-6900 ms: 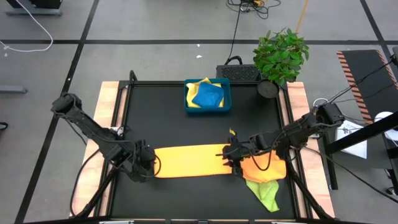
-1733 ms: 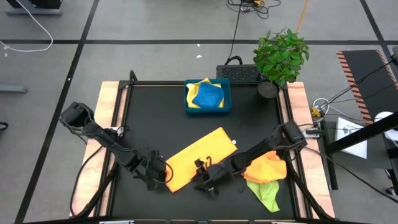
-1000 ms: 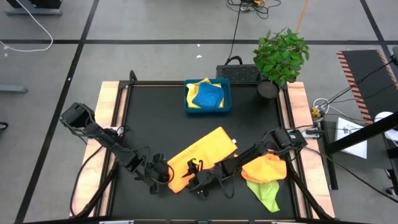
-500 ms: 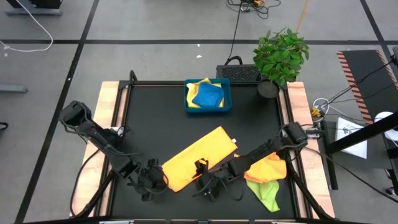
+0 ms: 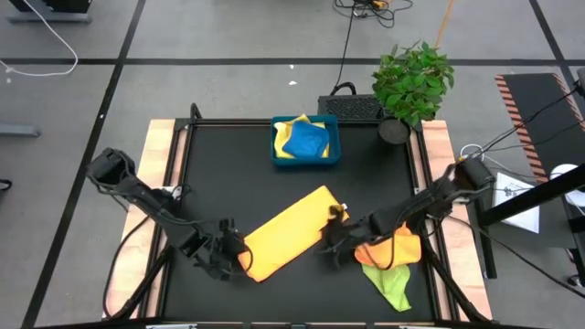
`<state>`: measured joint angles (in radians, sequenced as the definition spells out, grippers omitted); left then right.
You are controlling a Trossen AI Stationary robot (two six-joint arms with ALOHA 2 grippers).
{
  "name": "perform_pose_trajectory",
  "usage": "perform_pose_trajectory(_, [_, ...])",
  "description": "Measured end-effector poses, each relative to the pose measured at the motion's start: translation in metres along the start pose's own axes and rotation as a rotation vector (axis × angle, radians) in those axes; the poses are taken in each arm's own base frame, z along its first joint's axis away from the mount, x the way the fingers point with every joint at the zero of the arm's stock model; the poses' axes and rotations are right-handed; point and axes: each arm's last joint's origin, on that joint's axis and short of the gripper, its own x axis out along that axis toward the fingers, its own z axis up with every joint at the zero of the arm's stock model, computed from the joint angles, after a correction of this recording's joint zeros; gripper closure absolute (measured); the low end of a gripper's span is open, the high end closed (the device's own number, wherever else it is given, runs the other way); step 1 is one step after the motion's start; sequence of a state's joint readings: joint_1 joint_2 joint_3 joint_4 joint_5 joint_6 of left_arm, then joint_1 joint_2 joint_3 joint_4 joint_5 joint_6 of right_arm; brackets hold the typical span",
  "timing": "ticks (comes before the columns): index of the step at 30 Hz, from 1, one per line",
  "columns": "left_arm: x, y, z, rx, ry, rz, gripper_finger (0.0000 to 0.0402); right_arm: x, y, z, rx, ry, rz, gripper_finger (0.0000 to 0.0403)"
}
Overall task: Fold microfiber towels
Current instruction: Fold the left orange microfiber towel
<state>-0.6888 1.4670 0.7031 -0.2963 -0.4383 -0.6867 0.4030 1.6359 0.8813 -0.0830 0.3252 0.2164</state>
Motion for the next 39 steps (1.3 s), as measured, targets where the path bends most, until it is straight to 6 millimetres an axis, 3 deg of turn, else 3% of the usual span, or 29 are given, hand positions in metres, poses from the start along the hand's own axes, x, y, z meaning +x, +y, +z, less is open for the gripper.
perform_pose_trajectory(6, [0.012, 0.019, -0.011, -0.076, 0.101, 0.002, 0.0376, -0.001, -0.04, -0.046, 0.237, 0.087, -0.106, 0.0384])
perform_pose_trajectory(12, [0.016, 0.029, -0.019, -0.149, 0.175, 0.039, 0.0376, 0.007, -0.066, -0.062, 0.33, 0.142, -0.18, 0.0389])
perform_pose_trajectory(21, [0.017, 0.022, -0.013, -0.201, 0.152, -0.07, 0.0376, 0.014, -0.096, -0.055, 0.326, 0.082, -0.196, 0.0402])
perform_pose_trajectory(32, [0.016, 0.011, 0.001, -0.073, 0.015, -0.209, 0.0376, 0.023, -0.14, -0.043, 0.347, -0.086, -0.217, 0.0403])
perform_pose_trajectory(35, [0.015, 0.009, 0.001, -0.053, 0.05, -0.27, 0.0376, 0.021, -0.138, -0.035, 0.32, -0.161, -0.146, 0.0403])
perform_pose_trajectory(39, [0.007, 0.012, -0.002, -0.046, 0.086, -0.263, 0.0376, 0.015, -0.113, -0.016, 0.233, -0.326, 0.052, 0.0403])
